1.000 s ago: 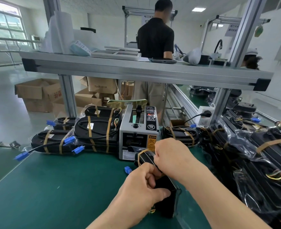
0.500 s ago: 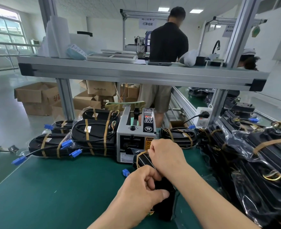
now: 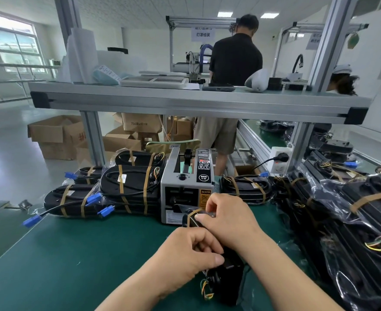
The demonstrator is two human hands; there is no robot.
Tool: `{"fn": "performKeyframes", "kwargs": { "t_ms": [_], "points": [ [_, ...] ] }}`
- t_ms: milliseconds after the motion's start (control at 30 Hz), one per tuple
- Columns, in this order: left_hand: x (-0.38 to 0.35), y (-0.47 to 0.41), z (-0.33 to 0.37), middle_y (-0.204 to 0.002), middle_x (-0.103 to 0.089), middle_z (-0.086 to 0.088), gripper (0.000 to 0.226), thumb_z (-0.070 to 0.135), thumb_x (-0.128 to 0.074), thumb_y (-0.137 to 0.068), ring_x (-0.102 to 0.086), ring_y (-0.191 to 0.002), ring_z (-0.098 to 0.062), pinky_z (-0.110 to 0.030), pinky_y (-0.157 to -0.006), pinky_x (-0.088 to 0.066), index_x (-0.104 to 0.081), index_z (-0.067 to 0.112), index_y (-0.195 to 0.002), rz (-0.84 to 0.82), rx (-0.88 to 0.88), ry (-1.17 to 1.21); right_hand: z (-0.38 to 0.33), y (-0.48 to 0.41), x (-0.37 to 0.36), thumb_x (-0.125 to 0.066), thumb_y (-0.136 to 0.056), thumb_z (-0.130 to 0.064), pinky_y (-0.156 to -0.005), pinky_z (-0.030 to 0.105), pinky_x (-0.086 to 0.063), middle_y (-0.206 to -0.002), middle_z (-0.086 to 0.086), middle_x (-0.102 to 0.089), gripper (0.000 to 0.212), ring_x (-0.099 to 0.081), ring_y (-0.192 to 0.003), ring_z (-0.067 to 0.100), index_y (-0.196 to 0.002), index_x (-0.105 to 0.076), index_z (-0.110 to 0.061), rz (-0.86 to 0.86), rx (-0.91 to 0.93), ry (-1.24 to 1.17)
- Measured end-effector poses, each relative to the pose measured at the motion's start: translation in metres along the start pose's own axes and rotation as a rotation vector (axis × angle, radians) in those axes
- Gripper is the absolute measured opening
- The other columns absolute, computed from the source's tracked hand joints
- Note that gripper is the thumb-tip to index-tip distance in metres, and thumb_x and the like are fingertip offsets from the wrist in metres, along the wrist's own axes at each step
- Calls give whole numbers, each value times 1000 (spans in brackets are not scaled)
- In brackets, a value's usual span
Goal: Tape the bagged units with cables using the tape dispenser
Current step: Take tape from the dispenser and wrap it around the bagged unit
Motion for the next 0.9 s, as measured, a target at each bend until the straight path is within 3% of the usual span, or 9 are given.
{"fn": "performKeyframes", "kwargs": {
  "t_ms": [100, 167, 267, 367, 500, 567, 633, 767, 900],
  "points": [
    [11, 0, 1, -70, -63, 8, 8, 17, -80, -78, -54, -64, -5, -18, -65, -46, -77, 24, -78, -18, -19, 99, 0, -2, 1, -66, -88, -40, -71, 28, -40, -93, -9, -63, 20, -59, -88, 15, -76, -57, -27, 20, 1, -8],
    [30, -8, -4, -69, -63, 1, 11, 12, -75, -85, -50, -56, -7, -18, -56, -44, -75, 18, -76, 121, 22, 311, 3, -3, 0, -63, -91, -41, -71, 28, -39, -93, -8, -64, 20, -59, -88, 17, -76, -56, -29, 14, -22, 2],
    [63, -30, -31, -58, -56, 4, 12, 16, -70, -89, -43, -44, -5, -18, -47, -39, -67, 14, -78, 504, 286, 687, 6, -5, -3, -54, -99, -40, -69, 30, -40, -92, -5, -65, 20, -60, -85, 19, -91, -61, -24, 11, -48, 75],
    [58, -56, -48, -49, -52, 8, 20, 22, -64, -95, -40, -39, -3, -17, -48, -33, -62, 15, -77, 525, 484, 886, 5, -5, -7, -46, -103, -36, -69, 30, -40, -97, 0, -65, 22, -61, -88, 21, -102, -58, -18, -4, -61, 108],
    [44, -77, -59, -42, -48, 8, 33, 31, -62, -97, -41, -34, -3, -16, -40, -34, -60, 14, -68, 490, 612, 943, 4, -5, -8, -41, -105, -35, -69, 30, -39, -100, 1, -63, 23, -58, -86, 20, -106, -55, -16, -3, -55, 135],
    [41, -83, -58, -42, -49, 8, 33, 32, -63, -96, -42, -42, -3, -15, -44, -34, -60, 15, -68, 507, 632, 976, 6, -5, -7, -40, -105, -35, -69, 30, -38, -101, 2, -63, 24, -59, -88, 21, -106, -54, -15, -5, -65, 136],
    [39, -88, -56, -42, -51, 8, 31, 31, -64, -95, -42, -45, -2, -16, -48, -33, -62, 14, -70, 539, 637, 1000, 9, -6, -7, -40, -105, -35, -69, 31, -37, -101, 2, -62, 24, -57, -87, 22, -104, -54, -16, -10, -81, 132],
    [38, -96, -57, -51, -50, 7, 22, 18, -63, -92, -35, -37, -4, -14, -35, -29, -54, 16, -72, 647, 637, 998, 12, -6, -7, -41, -104, -36, -69, 31, -36, -94, -1, -58, 21, -49, -80, 19, -93, -47, -20, -18, -104, 102],
    [38, -96, -55, -58, -49, 6, 9, 15, -62, -91, -33, -28, -4, -10, -33, -29, -55, 18, -92, 776, 584, 1049, 16, -5, -6, -43, -104, -35, -70, 31, -39, -95, 0, -61, 21, -52, -82, 19, -90, -47, -20, -30, -132, 39]
  ]
}}
Point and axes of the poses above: each hand's wrist, its own y-axis away from the middle knuckle, its own x-axis out of the back of the hand, z = x × y, the point moved 5 cm from there along -y, towards the middle knuckle
